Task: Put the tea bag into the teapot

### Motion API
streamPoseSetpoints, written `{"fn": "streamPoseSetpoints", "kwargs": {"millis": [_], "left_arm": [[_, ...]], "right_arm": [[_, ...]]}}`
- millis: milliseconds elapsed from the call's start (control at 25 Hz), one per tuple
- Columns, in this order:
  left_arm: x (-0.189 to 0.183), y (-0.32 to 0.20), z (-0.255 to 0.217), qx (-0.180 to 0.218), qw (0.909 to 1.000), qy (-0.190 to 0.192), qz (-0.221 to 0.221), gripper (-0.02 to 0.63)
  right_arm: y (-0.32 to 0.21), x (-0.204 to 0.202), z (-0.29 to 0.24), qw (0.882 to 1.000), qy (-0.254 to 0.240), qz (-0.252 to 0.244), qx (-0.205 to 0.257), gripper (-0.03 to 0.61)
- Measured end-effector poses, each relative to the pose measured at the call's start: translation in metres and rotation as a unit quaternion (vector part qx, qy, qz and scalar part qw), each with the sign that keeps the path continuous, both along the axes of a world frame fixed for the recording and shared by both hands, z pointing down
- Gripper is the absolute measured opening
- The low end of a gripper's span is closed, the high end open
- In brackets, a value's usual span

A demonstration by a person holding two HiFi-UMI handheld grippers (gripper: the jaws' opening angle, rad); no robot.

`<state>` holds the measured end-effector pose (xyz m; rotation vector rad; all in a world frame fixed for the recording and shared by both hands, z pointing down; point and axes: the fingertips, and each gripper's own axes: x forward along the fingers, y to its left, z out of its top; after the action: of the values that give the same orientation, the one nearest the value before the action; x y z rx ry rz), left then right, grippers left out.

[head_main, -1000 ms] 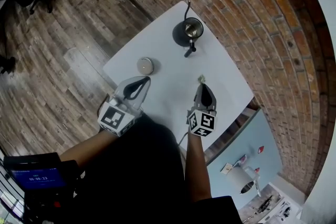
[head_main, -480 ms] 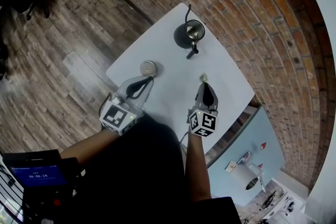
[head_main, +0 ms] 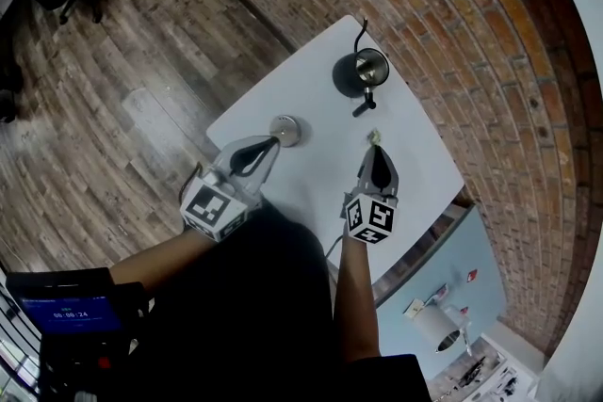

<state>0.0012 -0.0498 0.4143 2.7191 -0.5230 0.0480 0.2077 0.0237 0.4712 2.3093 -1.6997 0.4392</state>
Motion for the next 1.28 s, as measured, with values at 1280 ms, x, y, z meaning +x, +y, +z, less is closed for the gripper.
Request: {"fn": "streamPoseSetpoints", "kwargs": {"millis": [1280], "left_arm": [[-0.011, -0.043, -0.001, 0.022, 0.9997, -0.004, -0.004, 0.000]], "right_arm": [[-0.071, 0.024, -0.004, 1.000, 0.014, 0.012, -0.003, 0.008]]}}
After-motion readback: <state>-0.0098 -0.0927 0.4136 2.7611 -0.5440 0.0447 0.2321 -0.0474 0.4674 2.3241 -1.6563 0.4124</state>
